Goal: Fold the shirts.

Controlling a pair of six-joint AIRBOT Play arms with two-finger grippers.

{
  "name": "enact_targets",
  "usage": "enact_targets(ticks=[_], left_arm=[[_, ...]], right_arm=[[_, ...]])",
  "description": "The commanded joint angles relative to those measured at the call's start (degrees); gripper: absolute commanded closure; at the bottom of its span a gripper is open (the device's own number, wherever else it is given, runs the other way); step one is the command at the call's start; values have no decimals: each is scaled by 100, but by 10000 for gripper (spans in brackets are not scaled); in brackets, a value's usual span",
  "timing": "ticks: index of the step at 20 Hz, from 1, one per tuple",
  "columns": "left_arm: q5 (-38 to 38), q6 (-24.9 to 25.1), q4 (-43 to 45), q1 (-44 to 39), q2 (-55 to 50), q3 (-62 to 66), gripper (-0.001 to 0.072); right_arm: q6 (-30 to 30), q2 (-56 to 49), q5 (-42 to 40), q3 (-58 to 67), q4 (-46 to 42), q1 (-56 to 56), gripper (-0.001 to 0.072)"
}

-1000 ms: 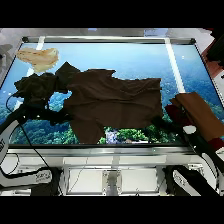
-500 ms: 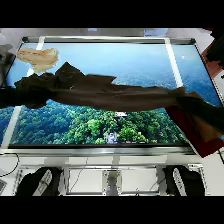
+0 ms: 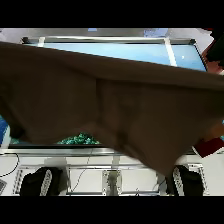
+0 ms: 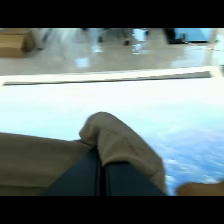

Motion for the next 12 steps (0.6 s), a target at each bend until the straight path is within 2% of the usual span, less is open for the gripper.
enact_targets(ticks=[1,3,6,9,10,11,12], left_arm=[[892,-57,92,2,-1106,109,697],[1008,127,92,-9,-2004,-98,696],[887,363,92,-133,-3523,-367,696],[238,369,76,-514,-4913,-385,695],[-114,367,-55,-651,-5285,-385,666],[-560,367,-299,-752,-5549,-376,428],[-1008,363,-492,-798,-5702,-337,192]], right_arm=[[-894,-1537,37,190,1700,-11,691],[-1158,-2653,9,190,2120,149,690],[-1202,-4221,-282,190,1794,756,690],[-1198,-5460,-1298,192,1596,1397,687],[-1196,-5779,-1808,192,1650,1593,655],[-1196,-5991,-2293,192,1709,1744,524],[-1196,-6109,-2765,192,1746,1860,330]])
